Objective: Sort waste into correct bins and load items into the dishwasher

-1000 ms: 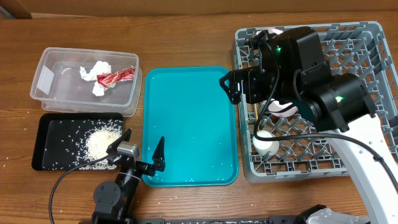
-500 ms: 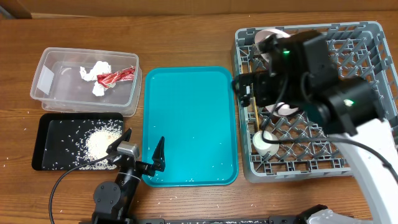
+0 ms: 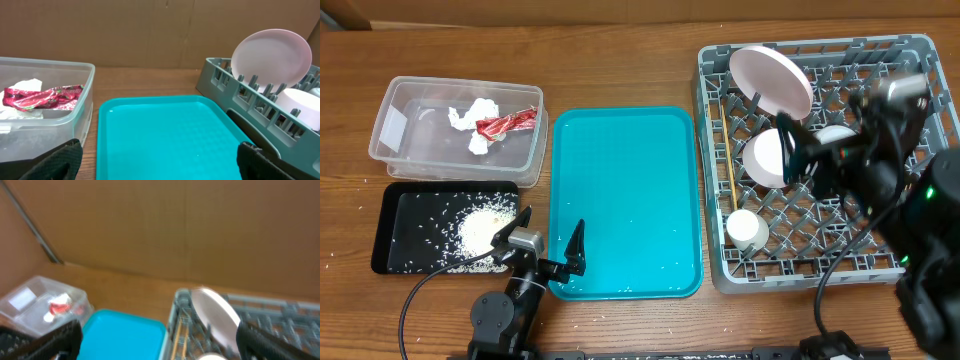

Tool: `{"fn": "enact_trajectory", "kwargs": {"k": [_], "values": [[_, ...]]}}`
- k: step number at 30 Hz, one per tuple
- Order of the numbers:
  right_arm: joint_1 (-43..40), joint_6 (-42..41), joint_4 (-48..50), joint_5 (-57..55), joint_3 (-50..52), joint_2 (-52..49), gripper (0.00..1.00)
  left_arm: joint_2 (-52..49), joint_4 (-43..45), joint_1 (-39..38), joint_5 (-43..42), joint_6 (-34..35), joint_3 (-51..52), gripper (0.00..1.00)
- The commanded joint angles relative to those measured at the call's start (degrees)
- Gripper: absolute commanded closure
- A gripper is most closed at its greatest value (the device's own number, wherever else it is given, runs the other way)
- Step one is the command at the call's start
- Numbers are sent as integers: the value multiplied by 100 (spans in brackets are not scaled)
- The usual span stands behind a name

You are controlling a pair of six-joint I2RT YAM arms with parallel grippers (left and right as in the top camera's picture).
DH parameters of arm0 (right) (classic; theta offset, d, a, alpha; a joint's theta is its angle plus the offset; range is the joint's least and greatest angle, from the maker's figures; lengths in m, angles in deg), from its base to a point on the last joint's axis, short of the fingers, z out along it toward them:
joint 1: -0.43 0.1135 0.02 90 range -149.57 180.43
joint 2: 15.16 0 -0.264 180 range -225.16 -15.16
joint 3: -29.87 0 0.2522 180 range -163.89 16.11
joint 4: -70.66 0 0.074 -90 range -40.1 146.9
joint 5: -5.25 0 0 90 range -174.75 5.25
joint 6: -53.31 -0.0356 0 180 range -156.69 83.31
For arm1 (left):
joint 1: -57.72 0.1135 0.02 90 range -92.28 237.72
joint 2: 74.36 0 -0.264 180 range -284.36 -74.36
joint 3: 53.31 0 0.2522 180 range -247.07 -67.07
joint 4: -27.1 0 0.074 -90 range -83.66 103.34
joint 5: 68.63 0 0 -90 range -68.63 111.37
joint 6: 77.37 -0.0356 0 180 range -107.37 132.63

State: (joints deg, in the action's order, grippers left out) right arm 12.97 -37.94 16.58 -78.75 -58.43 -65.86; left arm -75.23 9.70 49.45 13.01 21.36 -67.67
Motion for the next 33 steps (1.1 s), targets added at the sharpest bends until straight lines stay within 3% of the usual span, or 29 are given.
{"fn": "enact_trajectory", "kwargs": {"k": [1, 10, 14, 19, 25, 33], "values": [[-205, -63, 702, 35, 1679, 866, 0, 50, 4, -55, -7, -105, 33, 0], [-535, -219, 2428, 348, 5202, 3432, 0, 50, 4, -55, -9, -105, 33, 0], [-581, -219, 2573, 476, 6011, 4363, 0, 50, 4, -55, -9, -105, 33, 0], [-584, -219, 2658, 474, 6559, 5023, 0, 50, 4, -55, -9, -105, 33, 0], [-586, -216, 4162, 452, 7423, 5053, 0, 50, 4, -55, -9, -105, 33, 0], [-586, -192, 4227, 306, 7410, 5053, 0, 50, 4, -55, -9, -105, 33, 0]]}}
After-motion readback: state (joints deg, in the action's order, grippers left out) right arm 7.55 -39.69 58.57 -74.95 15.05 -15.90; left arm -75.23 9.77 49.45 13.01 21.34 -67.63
